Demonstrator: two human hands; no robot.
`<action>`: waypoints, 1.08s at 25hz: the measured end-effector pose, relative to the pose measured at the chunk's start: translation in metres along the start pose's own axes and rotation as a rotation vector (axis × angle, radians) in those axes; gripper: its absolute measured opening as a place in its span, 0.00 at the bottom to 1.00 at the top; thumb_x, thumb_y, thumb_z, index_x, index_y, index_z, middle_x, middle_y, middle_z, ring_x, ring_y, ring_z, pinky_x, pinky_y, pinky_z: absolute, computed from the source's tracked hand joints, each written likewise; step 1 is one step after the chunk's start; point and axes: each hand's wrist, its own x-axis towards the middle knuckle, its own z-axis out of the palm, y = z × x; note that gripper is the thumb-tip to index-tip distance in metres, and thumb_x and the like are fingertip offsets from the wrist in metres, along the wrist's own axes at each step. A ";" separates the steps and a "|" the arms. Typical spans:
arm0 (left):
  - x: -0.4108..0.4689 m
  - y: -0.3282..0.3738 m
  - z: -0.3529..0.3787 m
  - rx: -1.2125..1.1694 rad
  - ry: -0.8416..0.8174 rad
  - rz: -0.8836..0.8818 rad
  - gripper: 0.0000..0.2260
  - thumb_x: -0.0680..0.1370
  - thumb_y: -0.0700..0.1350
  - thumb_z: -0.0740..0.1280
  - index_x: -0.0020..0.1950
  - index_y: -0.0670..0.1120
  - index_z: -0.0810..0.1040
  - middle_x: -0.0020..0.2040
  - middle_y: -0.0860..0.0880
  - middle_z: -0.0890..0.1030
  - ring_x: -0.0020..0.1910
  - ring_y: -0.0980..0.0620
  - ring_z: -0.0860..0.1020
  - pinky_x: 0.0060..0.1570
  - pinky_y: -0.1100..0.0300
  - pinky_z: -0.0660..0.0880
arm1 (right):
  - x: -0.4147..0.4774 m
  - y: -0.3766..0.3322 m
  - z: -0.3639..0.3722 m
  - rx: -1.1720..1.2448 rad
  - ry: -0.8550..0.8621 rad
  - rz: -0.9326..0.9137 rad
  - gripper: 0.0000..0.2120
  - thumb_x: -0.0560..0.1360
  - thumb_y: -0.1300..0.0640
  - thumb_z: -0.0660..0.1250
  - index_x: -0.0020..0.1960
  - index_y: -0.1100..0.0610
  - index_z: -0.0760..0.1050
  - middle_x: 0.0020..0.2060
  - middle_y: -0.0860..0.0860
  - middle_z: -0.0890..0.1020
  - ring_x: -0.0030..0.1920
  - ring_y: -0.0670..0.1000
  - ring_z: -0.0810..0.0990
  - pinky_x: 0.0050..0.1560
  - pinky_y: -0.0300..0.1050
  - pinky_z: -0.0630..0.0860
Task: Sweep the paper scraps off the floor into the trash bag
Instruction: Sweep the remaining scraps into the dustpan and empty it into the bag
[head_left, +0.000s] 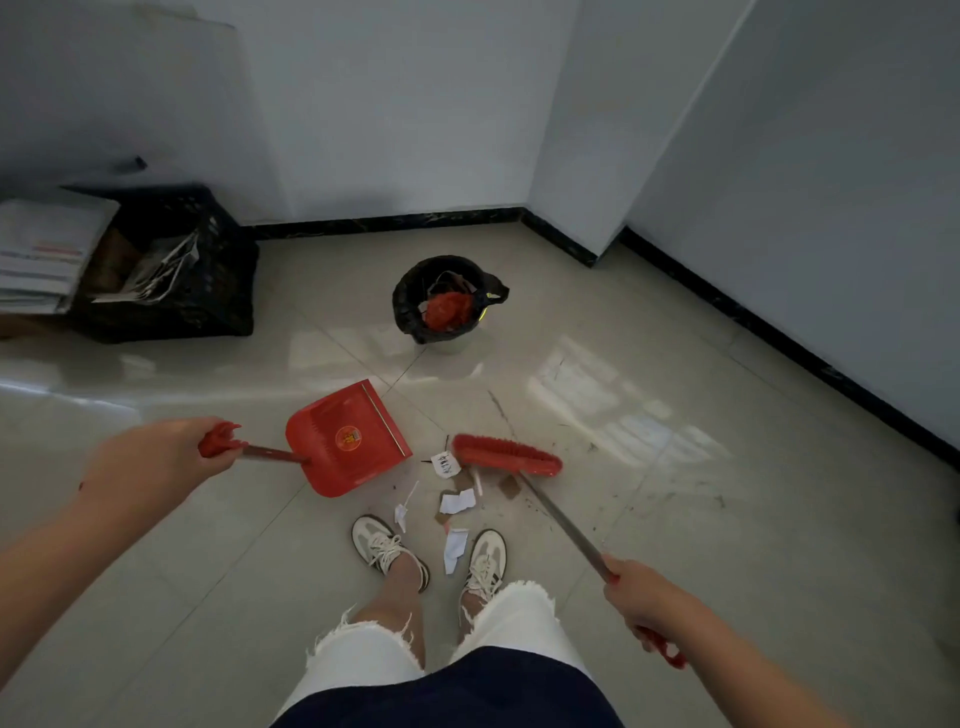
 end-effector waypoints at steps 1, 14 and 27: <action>0.001 0.005 -0.002 0.004 -0.006 0.011 0.09 0.70 0.57 0.74 0.47 0.56 0.81 0.33 0.54 0.79 0.31 0.50 0.77 0.33 0.54 0.76 | -0.009 0.008 -0.003 0.091 0.011 0.001 0.26 0.77 0.61 0.49 0.74 0.48 0.62 0.30 0.55 0.72 0.21 0.49 0.69 0.22 0.41 0.70; 0.017 0.045 0.035 -0.023 -0.041 0.163 0.16 0.66 0.68 0.66 0.49 0.63 0.75 0.36 0.55 0.80 0.35 0.50 0.79 0.36 0.52 0.78 | -0.006 0.172 -0.064 0.761 0.365 0.161 0.15 0.81 0.60 0.55 0.64 0.46 0.69 0.28 0.56 0.70 0.20 0.49 0.67 0.17 0.34 0.64; 0.035 -0.020 0.050 -0.151 -0.087 0.102 0.18 0.63 0.75 0.65 0.46 0.67 0.75 0.35 0.58 0.80 0.34 0.53 0.79 0.37 0.53 0.78 | 0.056 0.061 0.056 0.847 0.214 0.231 0.09 0.72 0.74 0.52 0.43 0.62 0.64 0.17 0.56 0.68 0.11 0.50 0.65 0.15 0.33 0.63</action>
